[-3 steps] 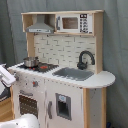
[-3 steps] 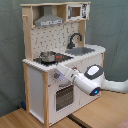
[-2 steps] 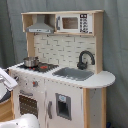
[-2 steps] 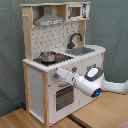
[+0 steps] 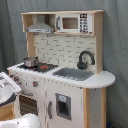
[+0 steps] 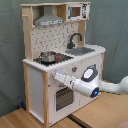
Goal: Play with the kitchen
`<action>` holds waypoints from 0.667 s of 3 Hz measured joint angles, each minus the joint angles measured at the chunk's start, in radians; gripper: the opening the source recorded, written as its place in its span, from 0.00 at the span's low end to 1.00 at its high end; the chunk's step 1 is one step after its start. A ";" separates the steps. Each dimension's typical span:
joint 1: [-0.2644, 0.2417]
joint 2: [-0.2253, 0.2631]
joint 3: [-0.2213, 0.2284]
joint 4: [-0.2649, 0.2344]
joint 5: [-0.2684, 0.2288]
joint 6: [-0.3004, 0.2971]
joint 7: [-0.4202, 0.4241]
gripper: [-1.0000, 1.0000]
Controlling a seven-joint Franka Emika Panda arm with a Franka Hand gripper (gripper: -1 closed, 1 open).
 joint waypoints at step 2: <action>-0.036 0.000 -0.024 0.010 0.007 0.107 0.047 1.00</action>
